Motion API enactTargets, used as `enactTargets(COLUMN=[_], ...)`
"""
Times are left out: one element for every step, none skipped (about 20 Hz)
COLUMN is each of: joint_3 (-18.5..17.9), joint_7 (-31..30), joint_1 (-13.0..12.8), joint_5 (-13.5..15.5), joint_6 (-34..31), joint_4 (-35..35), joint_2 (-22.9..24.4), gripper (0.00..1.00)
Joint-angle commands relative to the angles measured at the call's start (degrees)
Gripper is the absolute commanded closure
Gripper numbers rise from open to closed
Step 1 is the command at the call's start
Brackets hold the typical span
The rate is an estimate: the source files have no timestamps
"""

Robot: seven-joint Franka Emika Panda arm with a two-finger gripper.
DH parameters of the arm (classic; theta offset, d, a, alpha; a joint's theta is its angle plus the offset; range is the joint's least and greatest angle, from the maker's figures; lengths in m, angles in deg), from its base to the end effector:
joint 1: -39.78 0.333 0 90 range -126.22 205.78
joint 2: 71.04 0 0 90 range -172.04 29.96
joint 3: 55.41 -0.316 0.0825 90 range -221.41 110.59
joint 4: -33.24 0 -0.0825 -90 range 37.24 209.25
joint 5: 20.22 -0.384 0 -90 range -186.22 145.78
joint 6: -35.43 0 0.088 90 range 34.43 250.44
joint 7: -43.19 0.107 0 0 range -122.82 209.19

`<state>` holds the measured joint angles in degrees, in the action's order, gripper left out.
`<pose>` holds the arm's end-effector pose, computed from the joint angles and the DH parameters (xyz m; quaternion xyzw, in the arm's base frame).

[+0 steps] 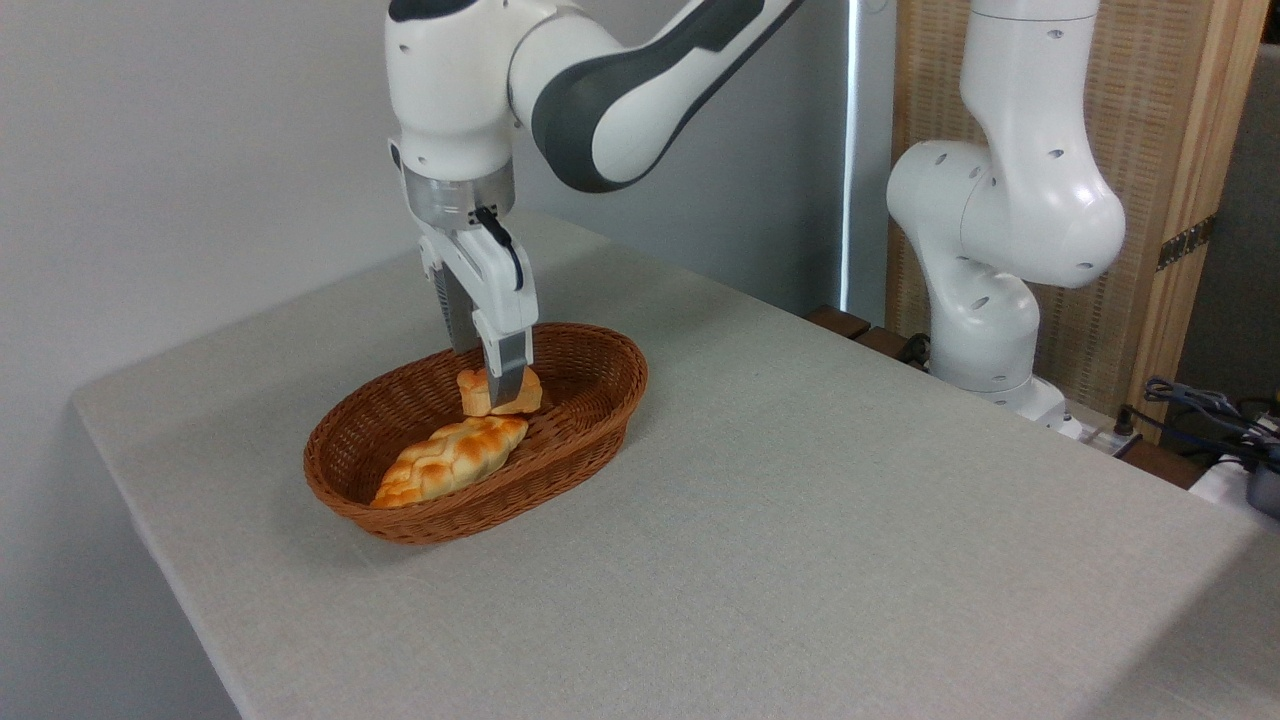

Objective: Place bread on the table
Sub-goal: 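Lower the gripper onto the small bread roll and close on it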

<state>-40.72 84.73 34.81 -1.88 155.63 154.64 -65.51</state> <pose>0.4936 -0.1952 0.4622 0.8889 -0.4383 0.0604 0.1192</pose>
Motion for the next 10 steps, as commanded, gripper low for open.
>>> enactTargets(joint_3=[0.69, 0.96, 1.05, 1.05, 1.05, 1.05, 1.05, 1.05, 1.05, 1.05], joint_7=[1.0, 1.0, 1.17, 1.35, 2.22, 3.36, 3.81, 3.9, 3.9, 3.9], joint_1=[-0.04, -0.04, -0.04, -0.04, -0.04, -0.04, -0.04, -0.04, -0.04, -0.04], joint_5=[0.56, 0.47, 0.38, 0.38, 0.38, 0.38, 0.38, 0.38, 0.38, 0.38], joint_6=[2.23, 2.23, 2.23, 2.23, 2.23, 2.23, 2.23, 2.15, 2.15, 2.15], joint_4=[2.7, 2.88, 3.05, 3.14, 3.14, 3.14, 3.14, 3.14, 3.14, 3.14], joint_2=[0.27, 0.19, 0.19, 0.19, 0.19, 0.19, 0.19, 0.19, 0.19, 0.19], gripper=[0.0, 0.0, 0.07, 0.19, 0.51, 0.73, 0.78, 0.8, 0.8, 0.8])
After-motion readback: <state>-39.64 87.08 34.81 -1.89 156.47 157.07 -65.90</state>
